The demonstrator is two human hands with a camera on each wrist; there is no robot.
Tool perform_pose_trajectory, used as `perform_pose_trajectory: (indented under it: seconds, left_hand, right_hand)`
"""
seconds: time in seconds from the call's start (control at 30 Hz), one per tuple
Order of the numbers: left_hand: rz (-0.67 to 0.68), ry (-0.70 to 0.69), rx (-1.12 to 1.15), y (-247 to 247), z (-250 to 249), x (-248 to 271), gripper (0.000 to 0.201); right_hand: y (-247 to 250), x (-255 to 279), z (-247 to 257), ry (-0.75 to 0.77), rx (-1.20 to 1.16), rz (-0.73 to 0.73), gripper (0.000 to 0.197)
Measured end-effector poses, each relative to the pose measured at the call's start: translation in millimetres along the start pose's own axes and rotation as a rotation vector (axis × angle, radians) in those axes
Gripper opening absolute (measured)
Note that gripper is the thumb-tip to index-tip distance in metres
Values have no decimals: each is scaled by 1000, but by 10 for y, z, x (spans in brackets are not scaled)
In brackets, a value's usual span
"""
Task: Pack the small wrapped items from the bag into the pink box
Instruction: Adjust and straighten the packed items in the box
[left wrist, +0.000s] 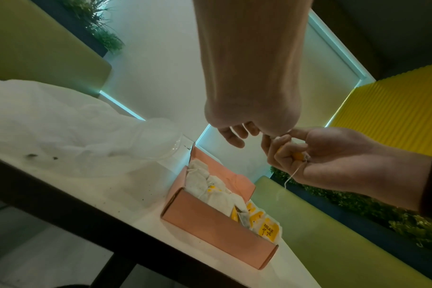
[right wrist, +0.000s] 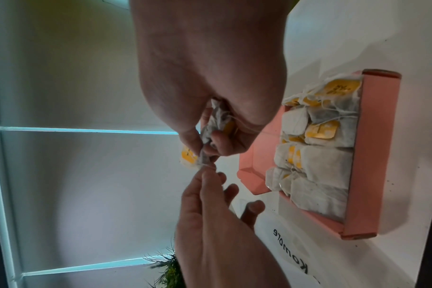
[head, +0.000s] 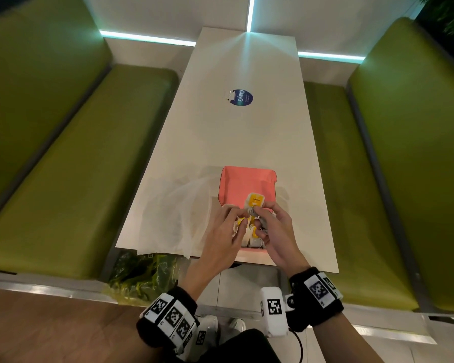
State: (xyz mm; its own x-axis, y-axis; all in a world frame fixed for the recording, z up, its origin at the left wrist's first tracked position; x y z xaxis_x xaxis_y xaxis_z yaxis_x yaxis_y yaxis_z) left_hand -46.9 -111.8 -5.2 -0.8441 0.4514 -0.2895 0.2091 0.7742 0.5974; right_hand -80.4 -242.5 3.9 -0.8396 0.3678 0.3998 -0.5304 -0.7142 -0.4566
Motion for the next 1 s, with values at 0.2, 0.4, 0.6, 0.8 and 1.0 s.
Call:
perform_pose_trajectory:
  seconds: [0.2, 0.4, 0.6, 0.8, 1.0]
  left_hand:
    - [43, 275, 341, -1, 112, 1, 17]
    - [-111, 367, 384, 195, 52, -171, 11]
    - [33, 196, 320, 231, -152, -407, 6]
    - [71, 177, 327, 251, -99, -382, 13]
    - [120, 150, 355, 213, -156, -362, 7]
  right_hand:
    - [31, 2, 26, 12, -11, 46, 4]
    - [17, 41, 79, 114, 296, 91, 10]
    - [-33, 84, 132, 312, 507, 201, 7]
    - [188, 105, 55, 319, 732, 152, 11]
    - [0, 147, 259, 438, 681, 208, 10]
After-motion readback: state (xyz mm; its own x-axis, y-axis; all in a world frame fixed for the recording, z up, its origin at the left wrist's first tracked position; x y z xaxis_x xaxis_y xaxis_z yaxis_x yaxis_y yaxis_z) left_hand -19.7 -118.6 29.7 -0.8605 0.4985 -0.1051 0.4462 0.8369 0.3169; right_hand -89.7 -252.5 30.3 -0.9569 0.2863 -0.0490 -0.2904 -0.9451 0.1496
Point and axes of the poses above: each hand's wrist, its own x-axis away from the middle knuckle, its own y-axis out of the back of the hand, z = x × y, the point moved 5 cm from there along -x, towards the middle knuckle, and after that the axes turned 9 degrees about -x, right-handed, at the moved point
